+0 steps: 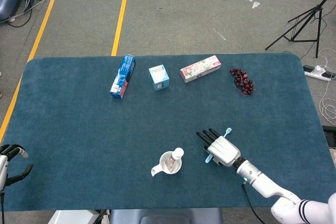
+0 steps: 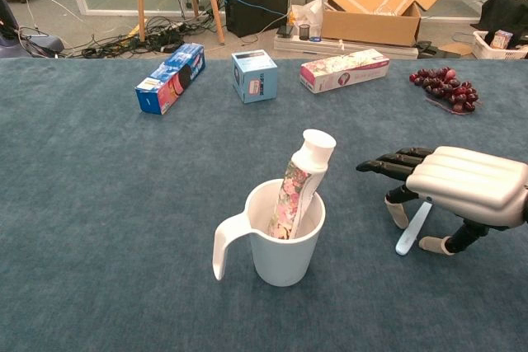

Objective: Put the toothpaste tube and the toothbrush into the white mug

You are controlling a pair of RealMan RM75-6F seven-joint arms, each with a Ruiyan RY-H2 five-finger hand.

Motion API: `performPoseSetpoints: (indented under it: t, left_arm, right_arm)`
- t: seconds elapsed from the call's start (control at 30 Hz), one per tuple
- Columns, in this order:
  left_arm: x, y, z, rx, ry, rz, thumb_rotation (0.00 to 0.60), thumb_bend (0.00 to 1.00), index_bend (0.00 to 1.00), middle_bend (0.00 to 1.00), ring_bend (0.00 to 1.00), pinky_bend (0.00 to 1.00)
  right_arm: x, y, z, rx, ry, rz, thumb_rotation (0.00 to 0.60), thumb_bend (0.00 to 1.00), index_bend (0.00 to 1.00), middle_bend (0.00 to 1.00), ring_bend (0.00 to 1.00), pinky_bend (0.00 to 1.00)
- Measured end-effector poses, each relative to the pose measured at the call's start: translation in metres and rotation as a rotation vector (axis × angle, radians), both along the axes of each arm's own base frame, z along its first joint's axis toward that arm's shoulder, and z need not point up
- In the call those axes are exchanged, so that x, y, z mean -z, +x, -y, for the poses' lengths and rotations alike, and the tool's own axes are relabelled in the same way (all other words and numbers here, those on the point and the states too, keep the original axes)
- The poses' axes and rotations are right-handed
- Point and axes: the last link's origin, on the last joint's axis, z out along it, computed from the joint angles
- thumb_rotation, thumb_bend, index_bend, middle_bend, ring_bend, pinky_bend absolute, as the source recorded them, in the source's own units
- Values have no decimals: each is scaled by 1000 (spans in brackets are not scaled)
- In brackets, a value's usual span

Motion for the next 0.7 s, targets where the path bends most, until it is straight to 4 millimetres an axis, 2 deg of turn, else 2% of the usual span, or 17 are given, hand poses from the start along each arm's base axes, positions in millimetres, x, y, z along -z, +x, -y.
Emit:
performPoseSetpoints:
  t: [0.43, 0.7]
  left_arm:
    - [-1, 1, 0, 3, 3, 2, 600, 252, 505, 403, 308, 331]
    - [0, 0, 0, 2, 0, -1, 600, 252, 505, 403, 308, 331]
  right_arm:
    - [2, 0, 0, -1, -10, 10, 600, 206, 573, 9, 0, 109]
    - [-6, 0, 1, 5, -36, 40, 600, 210, 578, 16, 0, 109]
